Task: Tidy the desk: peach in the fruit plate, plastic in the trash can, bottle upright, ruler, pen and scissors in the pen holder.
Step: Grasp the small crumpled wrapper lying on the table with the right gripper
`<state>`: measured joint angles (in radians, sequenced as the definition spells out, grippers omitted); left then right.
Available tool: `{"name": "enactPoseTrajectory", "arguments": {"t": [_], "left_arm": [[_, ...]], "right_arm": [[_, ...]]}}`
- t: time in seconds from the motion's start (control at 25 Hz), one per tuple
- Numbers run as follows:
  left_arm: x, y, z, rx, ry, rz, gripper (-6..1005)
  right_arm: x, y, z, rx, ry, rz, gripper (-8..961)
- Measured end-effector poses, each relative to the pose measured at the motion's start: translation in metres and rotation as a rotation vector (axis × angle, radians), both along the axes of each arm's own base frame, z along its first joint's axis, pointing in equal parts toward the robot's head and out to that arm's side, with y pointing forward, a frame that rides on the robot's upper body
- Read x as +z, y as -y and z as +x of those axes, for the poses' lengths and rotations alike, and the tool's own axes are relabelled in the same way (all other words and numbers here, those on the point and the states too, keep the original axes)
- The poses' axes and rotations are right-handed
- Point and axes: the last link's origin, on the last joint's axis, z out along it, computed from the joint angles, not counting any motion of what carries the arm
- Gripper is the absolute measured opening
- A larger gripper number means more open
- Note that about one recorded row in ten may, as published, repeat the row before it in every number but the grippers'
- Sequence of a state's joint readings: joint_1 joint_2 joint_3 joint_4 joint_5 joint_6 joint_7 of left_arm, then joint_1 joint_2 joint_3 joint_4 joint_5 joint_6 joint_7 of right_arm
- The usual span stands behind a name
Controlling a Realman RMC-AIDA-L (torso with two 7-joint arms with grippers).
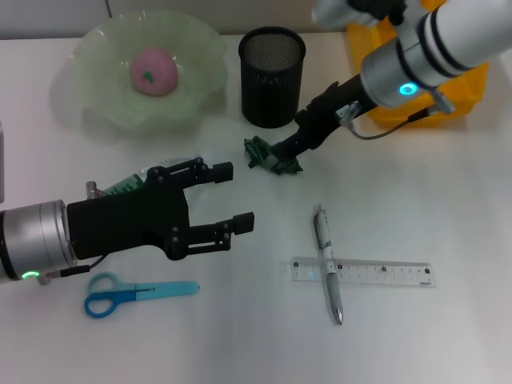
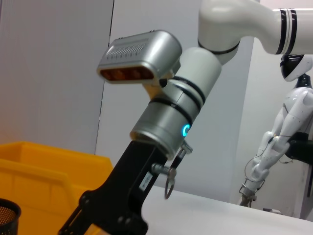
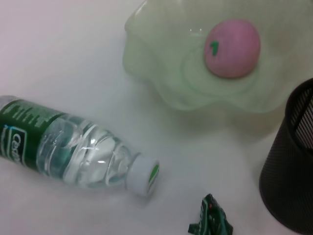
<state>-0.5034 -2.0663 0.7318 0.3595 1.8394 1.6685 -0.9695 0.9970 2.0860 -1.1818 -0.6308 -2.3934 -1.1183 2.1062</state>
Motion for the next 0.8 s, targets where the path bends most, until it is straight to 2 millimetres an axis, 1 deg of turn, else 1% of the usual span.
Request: {"name": "enactPoseTrajectory", "arguments": {"t": [0.08,0.12,0.2,0.32,0.48,0.8], "left_arm": [[0.0,0.0,0.0,0.0,0.002,-0.001,751],[0.0,0.0,0.0,0.0,0.002,-0.001,750],[0.001,0.0,0.0,-0.001,0.002,-0.002,749],[0.001,0.001,0.0,-0.001,0.003,-0.002,747],[0.001,0.001,0.0,-0.004,0.004,-0.003,744],[0.002,0.001,0.001,-0.009,0.01,-0.006,740]], "right_arm": [[-0.009,0.0,-0.001,0.02,-0.023,0.012,759],[-0.009,0.0,-0.001,0.02,-0.023,0.012,758],[-0.016,0.001,-0.001,0.036,-0.018,0.013,758],[-0.021,0.002,0.0,0.048,-0.009,0.013,757],[-0.033,0.005,0.0,0.072,-0.005,0.009,756],[-0.044,0.006,0.006,0.081,0.019,0.031,753]]}}
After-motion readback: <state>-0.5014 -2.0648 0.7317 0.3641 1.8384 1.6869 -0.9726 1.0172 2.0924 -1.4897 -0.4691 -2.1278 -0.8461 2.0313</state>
